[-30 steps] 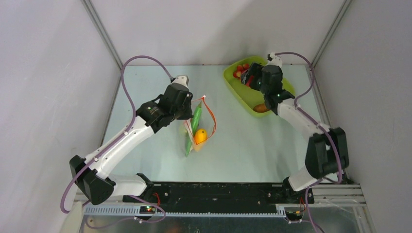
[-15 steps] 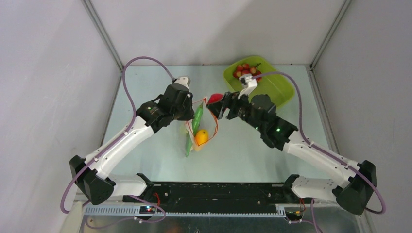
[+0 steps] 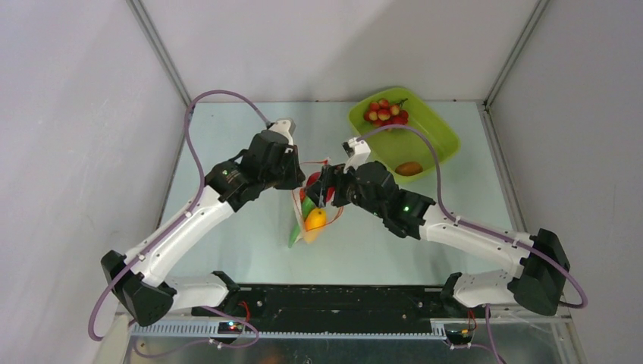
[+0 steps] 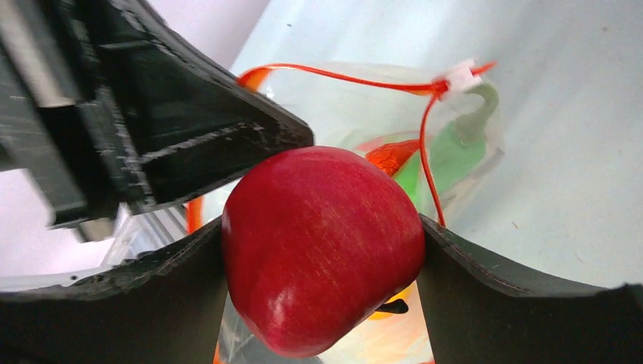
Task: Place the food in the zip-top bag and seal the zipper
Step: Place the fake fruit in the zipper food storage bag.
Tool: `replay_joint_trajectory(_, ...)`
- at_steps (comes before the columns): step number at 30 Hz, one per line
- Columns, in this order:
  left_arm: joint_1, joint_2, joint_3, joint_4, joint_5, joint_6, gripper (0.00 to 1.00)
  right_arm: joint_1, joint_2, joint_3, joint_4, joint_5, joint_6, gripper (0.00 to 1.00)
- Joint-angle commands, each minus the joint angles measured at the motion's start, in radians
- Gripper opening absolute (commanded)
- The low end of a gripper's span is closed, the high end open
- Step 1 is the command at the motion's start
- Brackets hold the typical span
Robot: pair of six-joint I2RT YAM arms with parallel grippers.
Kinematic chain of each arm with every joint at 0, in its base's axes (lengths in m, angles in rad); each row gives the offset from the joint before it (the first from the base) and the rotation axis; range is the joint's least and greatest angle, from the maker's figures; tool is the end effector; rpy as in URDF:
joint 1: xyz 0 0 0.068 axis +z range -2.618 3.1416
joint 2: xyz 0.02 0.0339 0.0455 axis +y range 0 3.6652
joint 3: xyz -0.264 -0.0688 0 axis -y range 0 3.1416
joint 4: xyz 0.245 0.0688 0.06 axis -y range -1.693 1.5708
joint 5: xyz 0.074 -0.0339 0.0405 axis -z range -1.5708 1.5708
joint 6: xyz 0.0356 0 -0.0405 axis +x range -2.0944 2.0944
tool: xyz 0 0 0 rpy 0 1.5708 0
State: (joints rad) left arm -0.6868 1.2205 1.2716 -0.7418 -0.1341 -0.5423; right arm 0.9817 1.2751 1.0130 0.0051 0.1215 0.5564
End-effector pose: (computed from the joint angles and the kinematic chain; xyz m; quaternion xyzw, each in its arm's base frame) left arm 0.2004 -0.1582 0.3643 0.0367 0.9024 -0.1955 0.3822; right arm 0.1708 0.2479 0.3327 -0.1306 0.7805 0.3894 0.4714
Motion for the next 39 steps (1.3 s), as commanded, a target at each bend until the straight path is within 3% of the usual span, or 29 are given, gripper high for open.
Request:
replay_joint_trajectory(1, 0.004, -0.041, 0.017, 0.052, 0.021, -0.013, 0.02, 0.020, 0.019, 0.070, -0.067, 0.087, 0.020, 0.90)
replay_joint_trajectory(4, 0.005, -0.044, 0.015, 0.054, 0.024, -0.012, 0.02, 0.029, 0.028, 0.082, -0.092, 0.101, 0.018, 0.99)
replay_joint_trajectory(21, 0.005, -0.052, 0.008, 0.068, 0.040, -0.010, 0.03, 0.039, 0.060, 0.104, -0.097, 0.036, -0.005, 0.99)
replay_joint_trajectory(33, 0.005, -0.058, 0.006, 0.074, 0.041, -0.005, 0.03, 0.032, -0.138, 0.115, -0.226, 0.296, -0.149, 0.99)
replay_joint_trajectory(39, 0.004, -0.049, 0.002, 0.085, 0.079, 0.004, 0.03, -0.003, -0.112, 0.108, -0.309, 0.333, -0.168, 1.00)
